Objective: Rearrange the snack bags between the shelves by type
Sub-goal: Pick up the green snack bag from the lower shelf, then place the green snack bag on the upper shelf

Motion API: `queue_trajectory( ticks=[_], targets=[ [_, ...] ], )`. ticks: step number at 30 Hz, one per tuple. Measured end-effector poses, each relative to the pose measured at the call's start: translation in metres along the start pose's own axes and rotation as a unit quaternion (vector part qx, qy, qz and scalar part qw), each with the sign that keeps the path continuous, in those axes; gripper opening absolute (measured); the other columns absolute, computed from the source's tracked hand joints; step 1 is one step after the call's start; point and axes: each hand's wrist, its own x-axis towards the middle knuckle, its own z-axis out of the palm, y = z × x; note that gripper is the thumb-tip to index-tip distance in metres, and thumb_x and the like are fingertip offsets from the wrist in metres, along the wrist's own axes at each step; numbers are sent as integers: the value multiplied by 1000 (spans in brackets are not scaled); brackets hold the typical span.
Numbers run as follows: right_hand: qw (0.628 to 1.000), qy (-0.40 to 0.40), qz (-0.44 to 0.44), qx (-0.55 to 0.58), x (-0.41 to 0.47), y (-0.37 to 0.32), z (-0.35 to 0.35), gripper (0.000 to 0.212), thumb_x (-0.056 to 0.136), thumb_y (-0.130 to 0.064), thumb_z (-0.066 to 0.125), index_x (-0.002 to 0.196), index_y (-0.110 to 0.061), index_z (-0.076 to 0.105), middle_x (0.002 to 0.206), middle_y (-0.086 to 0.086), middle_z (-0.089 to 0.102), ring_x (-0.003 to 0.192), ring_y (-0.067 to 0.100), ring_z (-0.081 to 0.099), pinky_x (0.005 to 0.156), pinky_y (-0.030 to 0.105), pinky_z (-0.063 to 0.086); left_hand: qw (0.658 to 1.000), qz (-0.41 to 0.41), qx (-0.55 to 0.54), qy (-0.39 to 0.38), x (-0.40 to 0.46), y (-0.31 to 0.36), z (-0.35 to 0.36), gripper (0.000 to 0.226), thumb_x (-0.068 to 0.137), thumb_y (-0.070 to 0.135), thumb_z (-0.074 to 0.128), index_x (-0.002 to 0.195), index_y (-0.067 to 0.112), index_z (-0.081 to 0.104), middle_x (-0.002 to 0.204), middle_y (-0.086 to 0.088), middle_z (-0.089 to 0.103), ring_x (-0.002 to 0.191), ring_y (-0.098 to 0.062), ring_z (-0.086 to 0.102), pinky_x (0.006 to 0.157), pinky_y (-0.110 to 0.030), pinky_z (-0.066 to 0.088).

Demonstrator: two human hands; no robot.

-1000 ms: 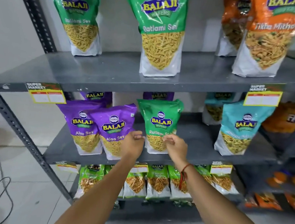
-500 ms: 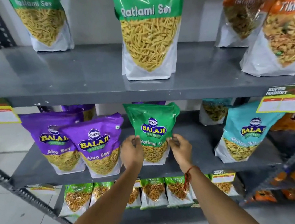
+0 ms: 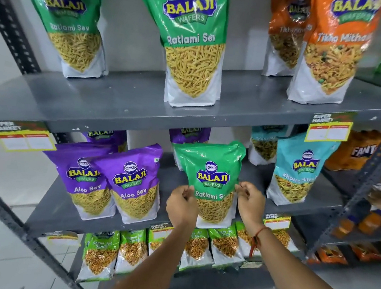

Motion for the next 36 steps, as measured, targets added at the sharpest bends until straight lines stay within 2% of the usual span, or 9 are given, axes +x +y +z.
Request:
queue_trajectory(
  ticks=[8,12,16,21,25,28,31,33,36],
  targets=[
    [997,18,-79,5,-55,-64,-46,8,90,-13,56,88,-10,63,81,7,67,78,23,62,69,39,49,993,93,-71,30,-56,30,-70,18,91,30,60,92,16,72,84,1,73,77,-19,67,75,-33,56],
    [989,15,-132,65,-68,-134,-44,12,91,-16,56,89,-8,63,73,2,62,65,9,55,61,22,41,979,154,-102,91,-55,70,-126,18,91,27,62,92,12,72,82,3,68,74,-14,60,66,-22,44],
    [972,9,-189,138,-64,-210,-26,11,90,-13,57,87,-5,64,77,3,64,65,0,53,59,5,38,959,199,-137,146,-24,112,-182,16,88,27,64,89,13,73,83,-3,73,77,-19,64,75,-29,50],
    [952,-8,-235,198,-39,-303,12,9,88,-16,59,86,-10,65,74,-1,63,63,-2,55,59,6,38,936,225,-175,209,25,180,-249,16,85,25,66,86,13,76,73,1,69,68,-11,60,71,-23,45],
    [941,-34,-238,237,-13,-357,51,10,87,-20,61,89,-12,67,80,3,67,73,14,59,67,26,46,927,237,-182,226,76,210,-284,18,83,30,67,84,14,75,76,-3,71,69,-12,59,82,-36,55],
    [940,-40,-251,229,4,-381,78,10,87,-19,62,89,-11,69,78,2,65,72,13,58,63,22,43,934,219,-170,225,107,220,-301,18,85,30,67,82,14,75,71,-1,68,65,-10,56,82,-32,53],
    [942,-74,-233,228,19,-391,105,10,87,-20,61,89,-13,68,81,4,68,76,16,61,68,28,47,943,206,-146,215,132,219,-309,18,88,27,65,75,17,71,71,-5,65,67,-12,52,60,-9,43],
    [946,-87,-228,212,26,-391,120,10,87,-19,62,90,-12,69,82,4,69,77,17,62,70,29,48,944,198,-152,214,145,214,-310,17,89,24,65,74,17,69,72,-3,62,69,-12,51,51,-5,38],
    [947,-100,-216,213,30,-385,136,12,87,-18,61,91,-10,69,83,5,70,78,16,62,70,27,45,947,191,-151,208,158,206,-308,17,89,24,66,88,10,76,77,0,65,77,-12,56,71,-19,40]
  ],
)
